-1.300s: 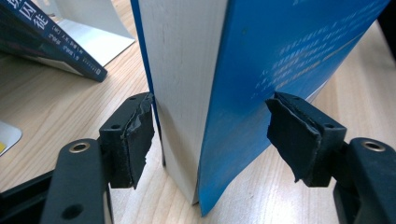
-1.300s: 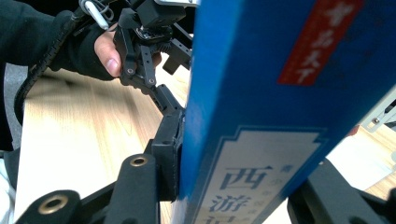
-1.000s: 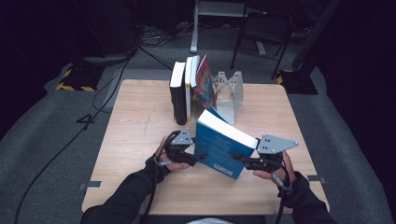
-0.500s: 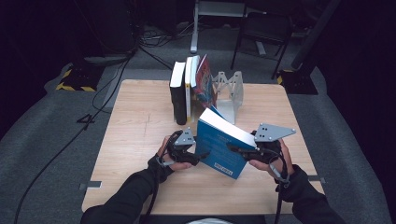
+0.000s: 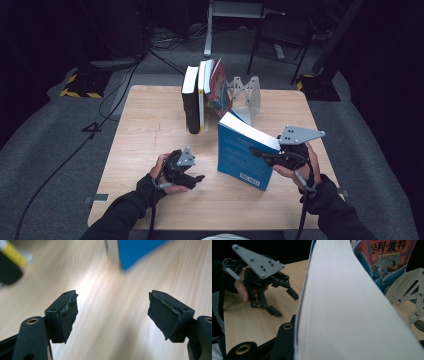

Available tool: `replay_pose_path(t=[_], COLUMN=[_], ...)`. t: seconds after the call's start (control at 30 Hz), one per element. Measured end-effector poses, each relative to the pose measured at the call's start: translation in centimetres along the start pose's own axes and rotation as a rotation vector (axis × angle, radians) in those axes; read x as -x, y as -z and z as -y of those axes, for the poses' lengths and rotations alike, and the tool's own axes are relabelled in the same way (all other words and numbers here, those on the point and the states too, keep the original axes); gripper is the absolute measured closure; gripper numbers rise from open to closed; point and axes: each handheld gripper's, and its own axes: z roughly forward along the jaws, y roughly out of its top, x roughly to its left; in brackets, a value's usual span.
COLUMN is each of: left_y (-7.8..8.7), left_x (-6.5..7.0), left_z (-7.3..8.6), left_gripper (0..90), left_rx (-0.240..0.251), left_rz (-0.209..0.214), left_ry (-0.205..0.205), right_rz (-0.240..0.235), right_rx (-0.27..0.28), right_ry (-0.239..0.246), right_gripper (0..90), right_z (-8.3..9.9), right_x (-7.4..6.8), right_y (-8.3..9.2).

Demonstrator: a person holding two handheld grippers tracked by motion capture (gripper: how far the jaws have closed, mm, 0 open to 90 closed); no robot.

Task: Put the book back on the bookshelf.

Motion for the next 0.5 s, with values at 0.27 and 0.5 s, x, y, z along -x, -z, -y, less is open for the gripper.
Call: replay_pose_path(t=[0.27, 0.5], left_y=[0.3, 0.0], left_x=[0.6, -0.1], left_z=[3.3, 4.1], left_gripper=[19.8, 18.6], left_rx=[-0.052, -0.048], left_rz=[-0.009, -0.014], left_ry=[0.038, 0.085], right_rz=[0.038, 0.082], right_rx=[-0.031, -0.048], right_ry=[-0.002, -0.008], right_gripper=[59.9, 60.0], right_z=[-1.0, -1.6], right_x=[0.6, 1.7], right_y=[0.5, 0.9])
